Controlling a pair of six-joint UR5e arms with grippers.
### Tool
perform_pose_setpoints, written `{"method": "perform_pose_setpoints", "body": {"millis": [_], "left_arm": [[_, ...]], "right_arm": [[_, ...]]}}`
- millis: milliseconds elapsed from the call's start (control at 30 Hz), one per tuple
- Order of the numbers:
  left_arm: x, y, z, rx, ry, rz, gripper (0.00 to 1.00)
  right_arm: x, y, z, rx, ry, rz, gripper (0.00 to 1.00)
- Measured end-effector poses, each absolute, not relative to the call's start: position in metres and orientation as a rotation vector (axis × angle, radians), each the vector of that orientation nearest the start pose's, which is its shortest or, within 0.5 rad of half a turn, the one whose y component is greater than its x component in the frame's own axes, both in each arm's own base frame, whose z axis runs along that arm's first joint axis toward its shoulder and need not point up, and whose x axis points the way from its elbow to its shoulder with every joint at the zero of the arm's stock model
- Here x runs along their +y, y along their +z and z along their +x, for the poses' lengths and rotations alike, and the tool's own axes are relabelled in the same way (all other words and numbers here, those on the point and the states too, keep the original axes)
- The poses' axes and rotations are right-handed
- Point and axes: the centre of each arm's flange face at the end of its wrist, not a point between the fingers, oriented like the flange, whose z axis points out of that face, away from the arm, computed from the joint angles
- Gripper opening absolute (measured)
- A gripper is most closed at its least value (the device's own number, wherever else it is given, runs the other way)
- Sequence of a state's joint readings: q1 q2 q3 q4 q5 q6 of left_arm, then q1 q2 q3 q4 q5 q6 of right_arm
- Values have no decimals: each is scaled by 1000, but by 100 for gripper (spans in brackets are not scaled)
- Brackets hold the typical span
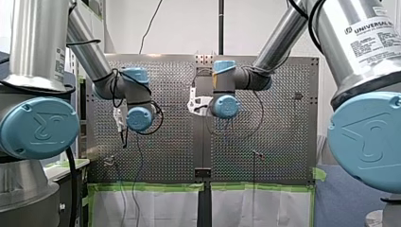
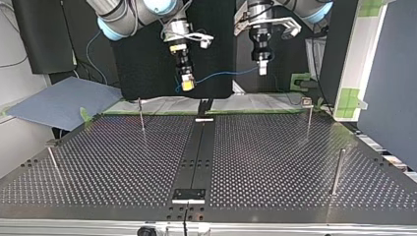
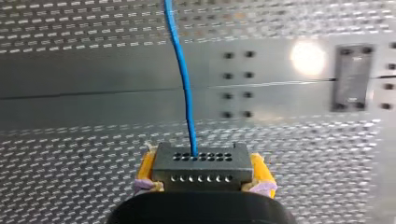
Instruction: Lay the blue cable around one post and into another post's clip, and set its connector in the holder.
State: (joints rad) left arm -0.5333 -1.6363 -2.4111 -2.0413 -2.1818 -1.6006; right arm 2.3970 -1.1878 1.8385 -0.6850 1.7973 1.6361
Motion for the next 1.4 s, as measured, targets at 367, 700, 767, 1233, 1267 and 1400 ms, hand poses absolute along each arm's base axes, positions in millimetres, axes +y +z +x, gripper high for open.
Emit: {"method": "perform_pose_setpoints", "body": {"millis": [367,700,767,1233,1267,1400], "left_arm": [[-250,227,298,1381,-83,-186,0],[-244,235,312,1407,-117,-235,3],[-241,238,315,1409,-121,-253,3],[-205,271,318,1383,-133,-390,5],[-201,273,318,1383,-135,-404,5],[-195,274,317,1396,-141,-437,5]], "right_arm": [[-318,299,498,-885,1779,1514,0],[-307,344,488,-852,1809,1507,0],[-304,355,487,-838,1825,1496,0],[-293,416,478,-779,1913,1410,0],[-293,417,478,-777,1915,1409,0],[-293,420,480,-767,1924,1411,0]]}}
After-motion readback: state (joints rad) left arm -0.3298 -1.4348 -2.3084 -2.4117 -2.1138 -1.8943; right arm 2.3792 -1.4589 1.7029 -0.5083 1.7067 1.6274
